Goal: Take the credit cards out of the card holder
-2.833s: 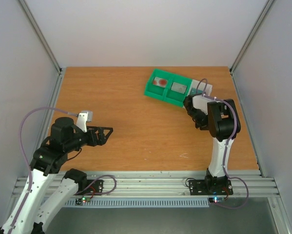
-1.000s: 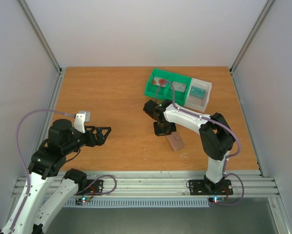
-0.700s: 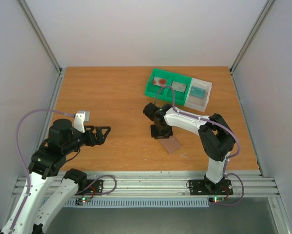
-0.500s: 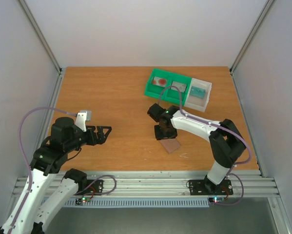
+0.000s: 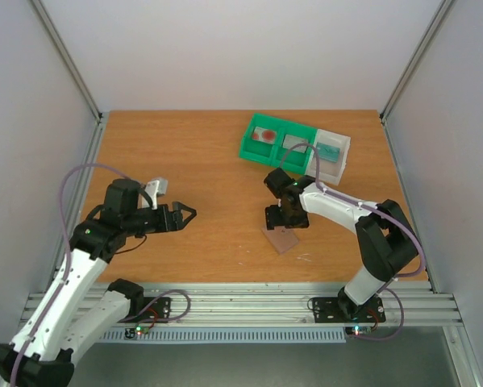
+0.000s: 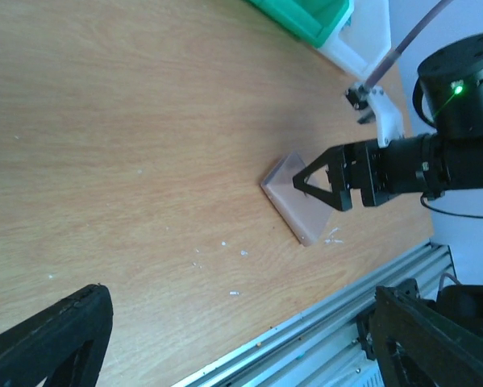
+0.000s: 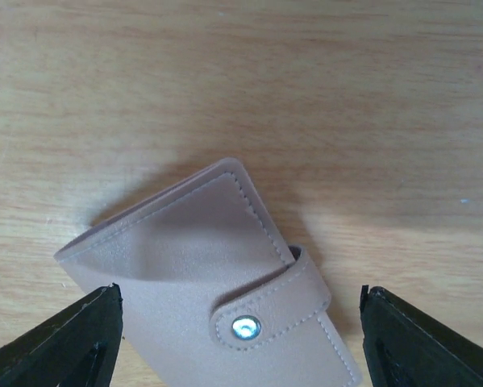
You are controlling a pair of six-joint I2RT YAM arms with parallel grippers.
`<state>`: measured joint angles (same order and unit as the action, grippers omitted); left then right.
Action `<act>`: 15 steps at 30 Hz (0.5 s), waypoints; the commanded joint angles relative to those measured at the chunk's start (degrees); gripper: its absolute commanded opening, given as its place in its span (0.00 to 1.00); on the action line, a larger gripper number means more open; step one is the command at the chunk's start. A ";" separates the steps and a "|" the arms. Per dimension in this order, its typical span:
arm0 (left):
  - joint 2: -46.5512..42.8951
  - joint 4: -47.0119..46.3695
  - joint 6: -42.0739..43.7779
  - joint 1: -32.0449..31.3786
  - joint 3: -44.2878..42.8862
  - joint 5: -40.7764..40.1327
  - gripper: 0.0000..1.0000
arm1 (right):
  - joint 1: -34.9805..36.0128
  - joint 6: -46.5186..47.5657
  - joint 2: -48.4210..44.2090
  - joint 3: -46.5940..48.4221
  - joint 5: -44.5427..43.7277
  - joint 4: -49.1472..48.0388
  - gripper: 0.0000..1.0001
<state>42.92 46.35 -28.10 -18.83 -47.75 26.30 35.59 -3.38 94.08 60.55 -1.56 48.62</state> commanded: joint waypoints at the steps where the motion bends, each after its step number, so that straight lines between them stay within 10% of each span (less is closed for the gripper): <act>1: 3.12 -4.05 -1.92 -0.75 -0.04 5.12 0.88 | -1.80 2.41 -0.97 -1.50 5.79 -4.14 0.81; 15: 4.84 -3.99 -5.48 -3.01 4.75 0.48 0.88 | -1.46 -0.15 -2.07 -7.54 16.70 -8.08 0.76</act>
<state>47.03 43.44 -32.62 -21.56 -43.48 28.03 33.69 -0.14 94.45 55.88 7.86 42.89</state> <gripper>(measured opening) 0.885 0.766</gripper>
